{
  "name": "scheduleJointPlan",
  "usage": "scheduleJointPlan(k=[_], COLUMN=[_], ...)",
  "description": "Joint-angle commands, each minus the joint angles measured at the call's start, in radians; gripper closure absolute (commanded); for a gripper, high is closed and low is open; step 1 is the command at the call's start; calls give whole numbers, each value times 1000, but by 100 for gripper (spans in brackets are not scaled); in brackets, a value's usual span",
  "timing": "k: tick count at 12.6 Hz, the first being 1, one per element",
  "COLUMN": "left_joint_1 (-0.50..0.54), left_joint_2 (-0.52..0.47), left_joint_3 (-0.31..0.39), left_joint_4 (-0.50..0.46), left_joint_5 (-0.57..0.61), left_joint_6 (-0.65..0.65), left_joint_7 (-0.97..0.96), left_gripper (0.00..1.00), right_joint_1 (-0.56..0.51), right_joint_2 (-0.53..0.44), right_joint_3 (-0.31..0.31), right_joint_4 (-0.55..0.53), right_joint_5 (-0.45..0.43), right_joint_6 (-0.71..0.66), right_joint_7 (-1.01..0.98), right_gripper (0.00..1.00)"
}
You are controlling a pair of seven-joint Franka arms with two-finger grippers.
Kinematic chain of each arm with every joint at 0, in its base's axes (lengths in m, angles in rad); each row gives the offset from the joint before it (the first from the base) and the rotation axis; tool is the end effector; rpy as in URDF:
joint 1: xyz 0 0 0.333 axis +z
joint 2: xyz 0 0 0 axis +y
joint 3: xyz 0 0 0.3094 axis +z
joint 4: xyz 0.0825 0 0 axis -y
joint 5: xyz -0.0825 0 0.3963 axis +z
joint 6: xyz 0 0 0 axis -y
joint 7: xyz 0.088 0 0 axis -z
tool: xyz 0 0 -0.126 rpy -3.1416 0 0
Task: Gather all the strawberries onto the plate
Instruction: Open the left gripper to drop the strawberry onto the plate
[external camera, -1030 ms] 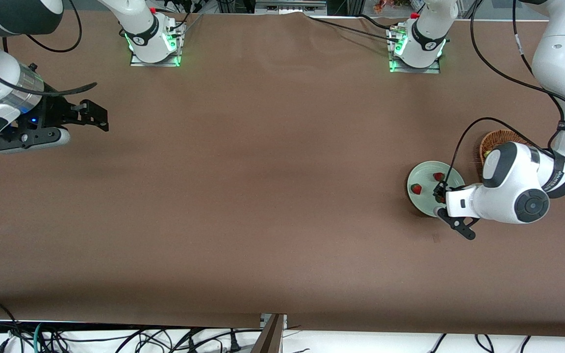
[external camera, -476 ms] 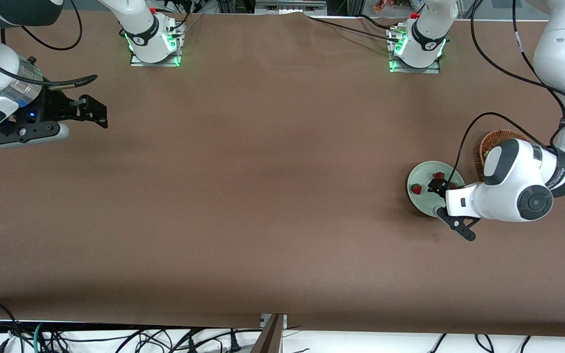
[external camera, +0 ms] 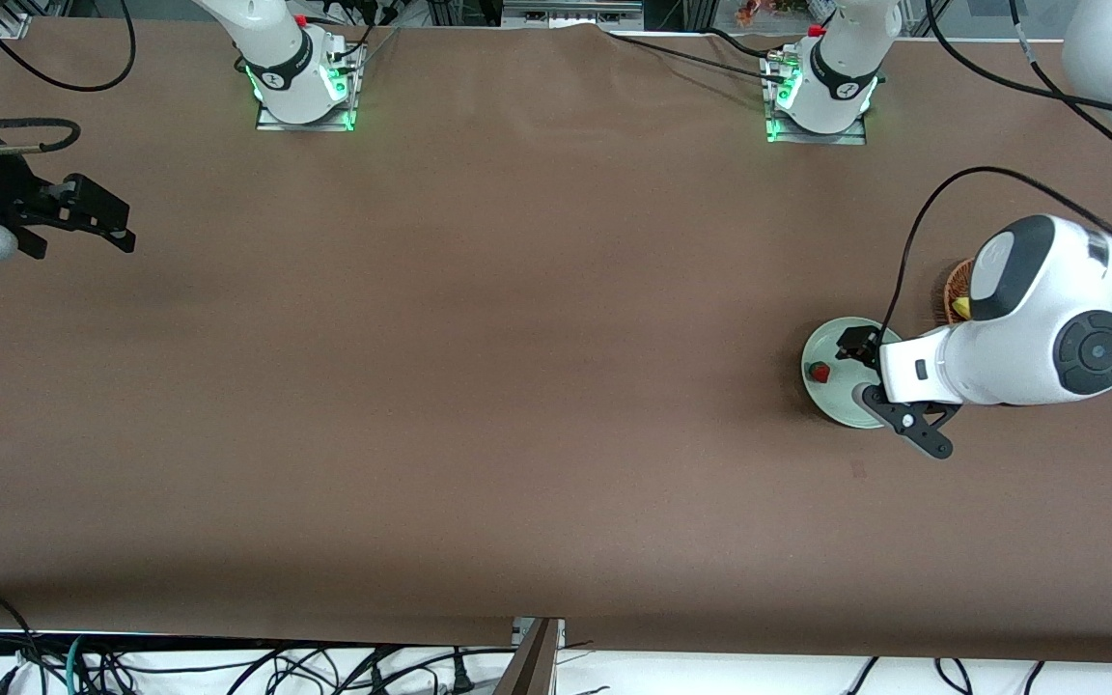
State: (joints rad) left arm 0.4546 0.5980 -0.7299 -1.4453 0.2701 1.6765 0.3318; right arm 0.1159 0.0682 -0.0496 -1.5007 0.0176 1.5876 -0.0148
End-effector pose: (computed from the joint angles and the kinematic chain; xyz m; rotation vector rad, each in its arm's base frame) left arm 0.6687 -0.0775 0.3614 2.8480 -0.9105 -0.3172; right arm 0.5883 0.0422 0.5950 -3.1242 -0.1268 -0.0288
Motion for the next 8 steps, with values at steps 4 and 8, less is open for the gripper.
scheduleJointPlan(k=[4, 8], left_joint_1=[-77, -370], left_joint_2=[-41, -249], left_joint_3=[17, 442], left_joint_4=[176, 149], left_joint_5=[14, -162], left_joint_6=[-208, -184], left_joint_7=[-7, -80], left_gripper=[0, 0], right_joint_1=[5, 45], right_joint_2=[18, 18], right_joint_3=[22, 22], right_joint_4=[17, 16], right_joint_5=[-18, -33], right_joint_6=[-11, -18], right_joint_7=[38, 110], right_gripper=[0, 0])
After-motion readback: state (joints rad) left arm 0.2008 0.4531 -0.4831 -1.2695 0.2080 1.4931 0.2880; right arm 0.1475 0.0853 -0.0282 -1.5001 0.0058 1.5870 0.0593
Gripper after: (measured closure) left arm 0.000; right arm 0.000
